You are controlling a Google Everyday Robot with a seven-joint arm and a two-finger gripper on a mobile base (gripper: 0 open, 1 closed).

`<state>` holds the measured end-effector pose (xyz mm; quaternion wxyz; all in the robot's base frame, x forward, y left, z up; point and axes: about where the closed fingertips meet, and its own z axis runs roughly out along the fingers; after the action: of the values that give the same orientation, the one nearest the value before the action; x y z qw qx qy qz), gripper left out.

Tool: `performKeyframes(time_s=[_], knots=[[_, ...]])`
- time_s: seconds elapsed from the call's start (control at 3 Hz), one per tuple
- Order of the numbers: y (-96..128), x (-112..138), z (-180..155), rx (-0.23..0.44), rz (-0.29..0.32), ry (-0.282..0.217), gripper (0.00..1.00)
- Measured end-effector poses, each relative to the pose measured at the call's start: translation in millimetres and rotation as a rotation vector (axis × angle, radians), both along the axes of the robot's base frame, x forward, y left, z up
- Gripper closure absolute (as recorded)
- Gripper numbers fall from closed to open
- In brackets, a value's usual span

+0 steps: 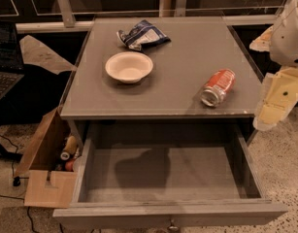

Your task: Place coke can into top drawer

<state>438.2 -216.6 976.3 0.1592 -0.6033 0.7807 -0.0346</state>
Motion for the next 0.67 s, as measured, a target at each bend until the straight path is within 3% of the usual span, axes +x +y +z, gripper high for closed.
performKeyframes(time_s=[0.33,0.67], knots=[[0.0,0.0,0.0,0.0,0.0,0.0,0.0],[10.5,0.0,6.8,-0.031,0.138,0.008,0.0]])
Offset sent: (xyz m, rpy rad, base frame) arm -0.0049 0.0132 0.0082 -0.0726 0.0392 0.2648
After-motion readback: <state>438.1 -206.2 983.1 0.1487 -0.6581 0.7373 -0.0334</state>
